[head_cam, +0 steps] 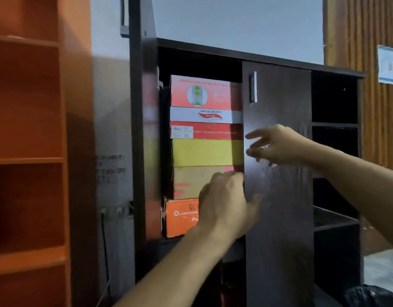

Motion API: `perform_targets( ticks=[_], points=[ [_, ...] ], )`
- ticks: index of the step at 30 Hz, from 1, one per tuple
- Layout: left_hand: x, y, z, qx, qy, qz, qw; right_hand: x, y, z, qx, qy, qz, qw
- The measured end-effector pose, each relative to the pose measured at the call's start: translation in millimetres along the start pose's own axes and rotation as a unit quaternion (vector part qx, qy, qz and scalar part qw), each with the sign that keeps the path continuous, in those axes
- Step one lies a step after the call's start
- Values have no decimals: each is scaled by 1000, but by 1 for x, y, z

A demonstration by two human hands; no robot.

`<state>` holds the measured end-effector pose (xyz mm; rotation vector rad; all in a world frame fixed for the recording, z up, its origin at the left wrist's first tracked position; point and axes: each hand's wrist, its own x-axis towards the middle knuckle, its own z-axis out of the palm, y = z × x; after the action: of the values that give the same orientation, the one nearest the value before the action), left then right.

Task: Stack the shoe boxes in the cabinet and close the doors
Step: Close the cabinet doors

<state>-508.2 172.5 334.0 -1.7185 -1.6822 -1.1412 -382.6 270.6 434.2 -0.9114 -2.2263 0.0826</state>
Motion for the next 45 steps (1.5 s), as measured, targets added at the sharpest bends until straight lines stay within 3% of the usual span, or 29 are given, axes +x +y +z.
perform_targets(
  ticks=[4,8,11,13,15,18,22,26,30,35,43,45],
  points=[
    [-13,-8,-53,-31,179,111,977,-15,-53,-13,48,9,-53,997],
    [-20,-28,-89,-92,317,182,926,-23,-100,-19,76,22,-110,991],
    [-26,-44,-108,-110,389,183,896,-27,-131,-20,87,35,-145,985],
    [-30,-60,-114,-166,405,130,890,-29,-149,-18,83,49,-166,981],
    [-32,-77,-115,-257,390,41,883,-32,-165,-14,84,57,-178,979],
    [-36,-93,-110,-399,294,-96,864,-32,-182,-4,60,60,-187,979],
    [-42,-109,-88,-459,168,-169,856,-31,-196,11,-6,82,-189,978],
    [-46,-112,-66,-454,83,-166,871,-31,-195,14,-13,91,-179,980],
    [-43,-105,-49,-482,59,-156,860,-30,-185,12,30,80,-173,981],
    [-39,-94,-21,-441,40,-122,888,-31,-151,6,81,70,-124,986],
    [-25,-82,40,-223,-58,-21,973,-33,-58,10,87,217,-50,971],
    [-17,-81,53,-144,-76,3,987,-36,-34,15,50,206,-40,976]
  ],
)
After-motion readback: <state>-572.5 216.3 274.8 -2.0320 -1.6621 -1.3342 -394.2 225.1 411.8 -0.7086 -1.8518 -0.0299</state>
